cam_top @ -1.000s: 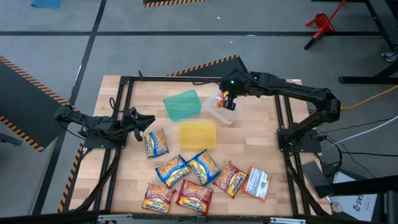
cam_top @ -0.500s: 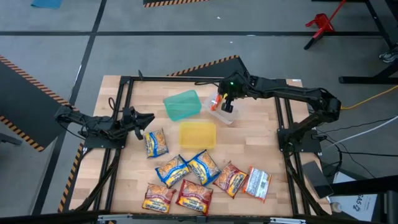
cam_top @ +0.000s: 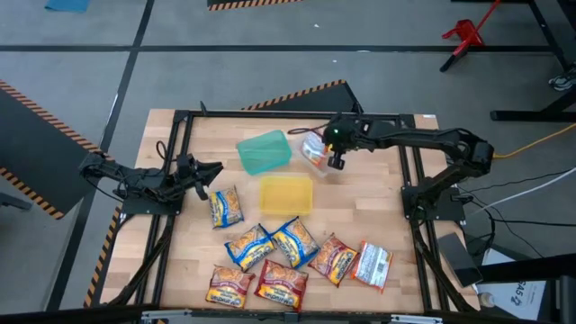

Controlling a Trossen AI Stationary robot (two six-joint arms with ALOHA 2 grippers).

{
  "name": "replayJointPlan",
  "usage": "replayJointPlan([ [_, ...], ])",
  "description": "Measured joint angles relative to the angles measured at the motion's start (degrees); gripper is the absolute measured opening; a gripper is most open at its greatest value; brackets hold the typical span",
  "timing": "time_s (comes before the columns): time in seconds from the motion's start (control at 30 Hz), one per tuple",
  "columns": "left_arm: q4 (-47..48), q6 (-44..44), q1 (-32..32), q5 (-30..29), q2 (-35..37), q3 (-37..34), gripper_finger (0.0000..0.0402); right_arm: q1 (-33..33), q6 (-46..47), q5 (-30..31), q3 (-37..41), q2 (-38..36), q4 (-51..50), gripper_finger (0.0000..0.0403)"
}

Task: Sort Maruchan noodles
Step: Put the top orange noodle pack into the white bin, then put the right red noodle pack into the yellow bin

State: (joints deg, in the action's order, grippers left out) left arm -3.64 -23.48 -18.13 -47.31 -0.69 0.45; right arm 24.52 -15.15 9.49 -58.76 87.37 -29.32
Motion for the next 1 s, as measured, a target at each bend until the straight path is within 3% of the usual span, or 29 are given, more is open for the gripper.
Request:
replayJointPlan([
  [0.17,0.0,-1.3,0.0,0.0,0.0,0.0,0.0082,-0.1,0.9,1.6,0.9,0.0,-2.1,0.0020],
  [0.43,0.1,-1.5,0.0,-0.8,0.0,0.0,0.0082,-0.1,1.9,1.0,0.6,0.0,-6.8,0.0144],
  [0.6,0.1,-1.5,0.0,-1.2,0.0,0.0,0.0082,-0.1,1.9,1.2,-2.4,-0.8,-6.8,0.0192],
  [0.83,0.2,-1.7,0.0,-1.3,0.0,0.0,0.0082,-0.1,2.6,0.9,-3.3,0.5,-2.1,0.0194],
  [1.0,0.2,-1.9,0.0,-1.3,0.0,0.0,0.0082,-0.2,4.7,-5.5,-3.3,1.4,-2.0,0.0185],
])
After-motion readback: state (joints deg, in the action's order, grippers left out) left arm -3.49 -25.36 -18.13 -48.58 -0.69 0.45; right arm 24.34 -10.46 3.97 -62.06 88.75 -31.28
